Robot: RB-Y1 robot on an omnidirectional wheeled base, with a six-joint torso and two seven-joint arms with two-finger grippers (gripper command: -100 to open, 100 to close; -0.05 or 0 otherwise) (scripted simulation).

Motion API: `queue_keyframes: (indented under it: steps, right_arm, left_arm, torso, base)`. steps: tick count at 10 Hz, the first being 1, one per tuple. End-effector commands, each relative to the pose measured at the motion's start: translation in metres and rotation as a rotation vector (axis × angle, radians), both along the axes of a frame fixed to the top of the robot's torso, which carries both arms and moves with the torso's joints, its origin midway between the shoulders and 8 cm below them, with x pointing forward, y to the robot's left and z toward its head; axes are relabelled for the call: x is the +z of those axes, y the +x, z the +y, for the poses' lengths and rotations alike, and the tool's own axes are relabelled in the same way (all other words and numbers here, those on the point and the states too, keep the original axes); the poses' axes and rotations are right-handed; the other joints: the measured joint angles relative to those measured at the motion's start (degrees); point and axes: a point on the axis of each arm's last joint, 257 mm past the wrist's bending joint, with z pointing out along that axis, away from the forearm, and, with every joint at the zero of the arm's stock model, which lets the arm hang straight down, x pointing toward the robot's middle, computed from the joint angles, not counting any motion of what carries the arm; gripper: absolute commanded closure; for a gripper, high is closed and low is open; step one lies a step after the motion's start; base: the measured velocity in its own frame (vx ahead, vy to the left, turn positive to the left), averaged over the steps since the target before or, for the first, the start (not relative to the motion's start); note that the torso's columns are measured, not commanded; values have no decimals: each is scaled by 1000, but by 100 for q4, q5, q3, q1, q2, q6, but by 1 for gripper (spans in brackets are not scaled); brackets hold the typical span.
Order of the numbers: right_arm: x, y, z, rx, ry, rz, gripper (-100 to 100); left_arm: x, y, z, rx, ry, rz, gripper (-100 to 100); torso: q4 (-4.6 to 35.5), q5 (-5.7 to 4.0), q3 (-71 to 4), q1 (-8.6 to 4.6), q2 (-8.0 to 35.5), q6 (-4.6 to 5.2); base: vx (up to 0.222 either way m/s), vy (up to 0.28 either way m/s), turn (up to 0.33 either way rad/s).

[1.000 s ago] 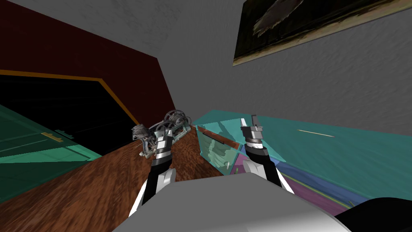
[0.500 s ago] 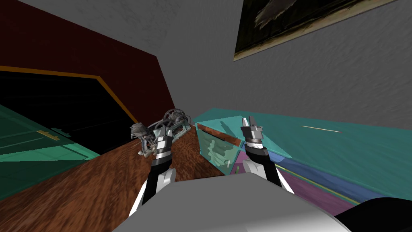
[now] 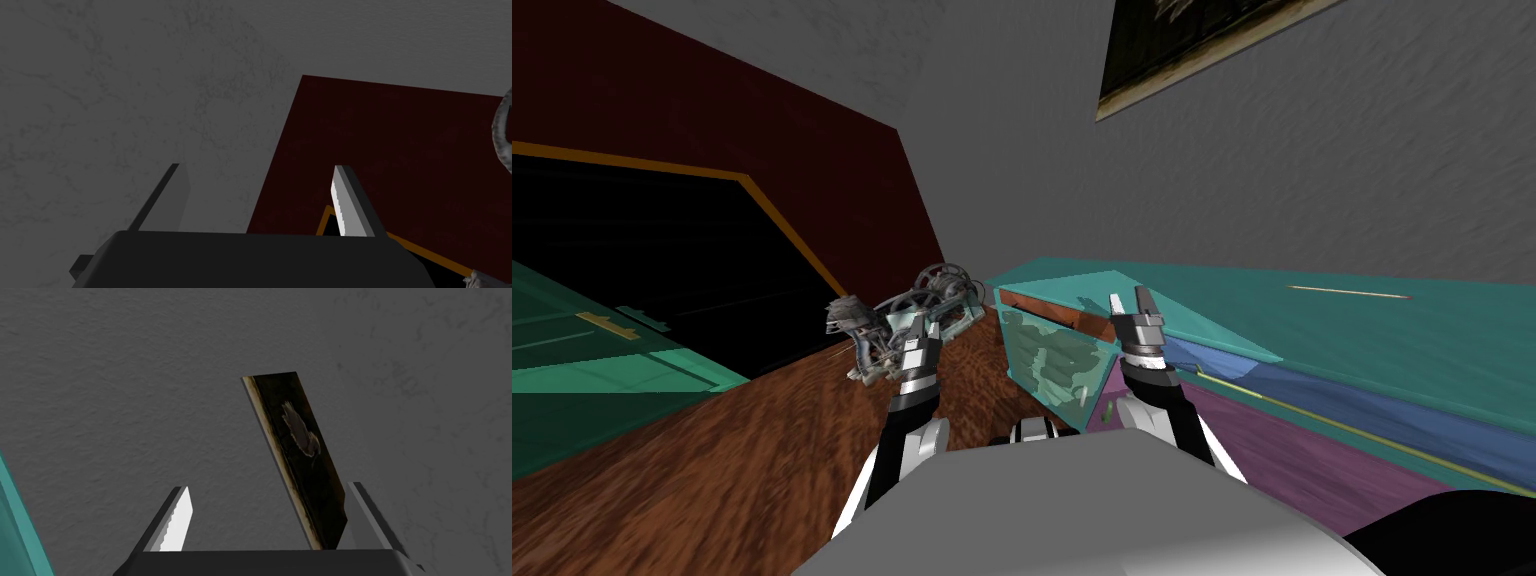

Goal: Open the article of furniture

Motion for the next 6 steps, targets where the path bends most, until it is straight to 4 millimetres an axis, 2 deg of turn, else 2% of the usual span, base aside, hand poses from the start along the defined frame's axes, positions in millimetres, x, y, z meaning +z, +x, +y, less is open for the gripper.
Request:
queue_keyframes:
  steps: [1, 6]
  right_arm:
    - [-4, 1, 6, -24, -114, 19, -100]
    - [-19, 3, 16, -140, -443, 54, -100]
  left_arm:
    - [0, 0, 0, 0, 0, 0, 0]
    - [0, 0, 0, 0, 0, 0, 0]
  torso:
    - [56, 1, -112, 3, 53, 0]
    - [79, 0, -143, -1, 73, 0]
  base:
    - [7, 28, -16]
    - [11, 44, -23]
